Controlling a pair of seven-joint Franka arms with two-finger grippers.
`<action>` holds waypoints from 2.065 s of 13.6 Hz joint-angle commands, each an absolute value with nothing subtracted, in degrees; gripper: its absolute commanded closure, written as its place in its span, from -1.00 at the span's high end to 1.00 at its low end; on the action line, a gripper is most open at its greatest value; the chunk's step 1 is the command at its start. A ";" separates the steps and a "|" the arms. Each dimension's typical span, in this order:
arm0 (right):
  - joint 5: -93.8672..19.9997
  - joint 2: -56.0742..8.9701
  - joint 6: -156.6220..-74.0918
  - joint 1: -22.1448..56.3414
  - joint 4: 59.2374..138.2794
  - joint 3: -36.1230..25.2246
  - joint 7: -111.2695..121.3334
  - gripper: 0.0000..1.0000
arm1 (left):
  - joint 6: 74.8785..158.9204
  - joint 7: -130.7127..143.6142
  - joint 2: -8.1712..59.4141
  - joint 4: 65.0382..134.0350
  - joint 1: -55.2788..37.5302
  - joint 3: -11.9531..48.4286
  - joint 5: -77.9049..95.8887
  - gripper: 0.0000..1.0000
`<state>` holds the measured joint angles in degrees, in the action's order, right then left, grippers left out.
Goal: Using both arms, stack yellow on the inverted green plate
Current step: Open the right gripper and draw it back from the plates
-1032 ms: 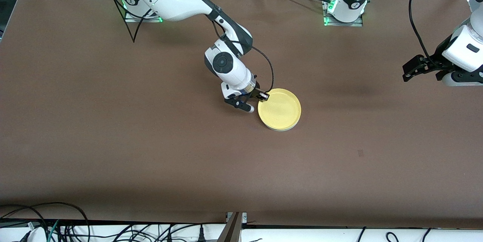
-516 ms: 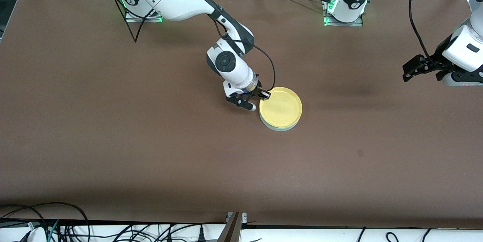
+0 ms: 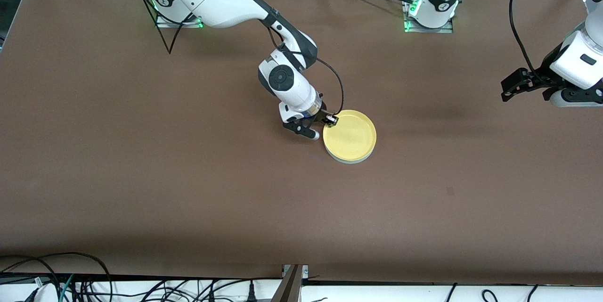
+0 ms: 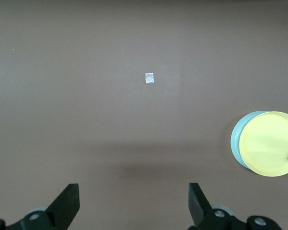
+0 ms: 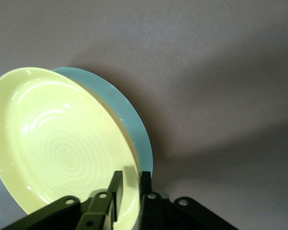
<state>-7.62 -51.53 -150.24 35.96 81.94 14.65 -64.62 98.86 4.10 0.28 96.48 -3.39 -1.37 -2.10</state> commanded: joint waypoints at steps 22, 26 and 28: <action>-2.46 -11.62 -84.91 4.22 83.14 -0.35 -0.53 1.00 | 94.66 2.64 -0.44 94.04 -2.72 -1.50 -0.88 1.00; 1.67 -3.01 -82.27 0.97 83.14 -0.44 -0.09 1.00 | 92.46 2.37 -0.62 93.87 -2.81 -1.41 -0.88 1.00; 1.76 -1.41 -81.74 0.53 83.14 -0.96 0.17 1.00 | 92.55 2.37 -0.35 93.17 -2.99 -1.41 -0.88 1.00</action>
<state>0.83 -4.19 -81.56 1.31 80.60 -1.03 -0.86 93.81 3.90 -0.32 94.62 -3.11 -1.47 -2.09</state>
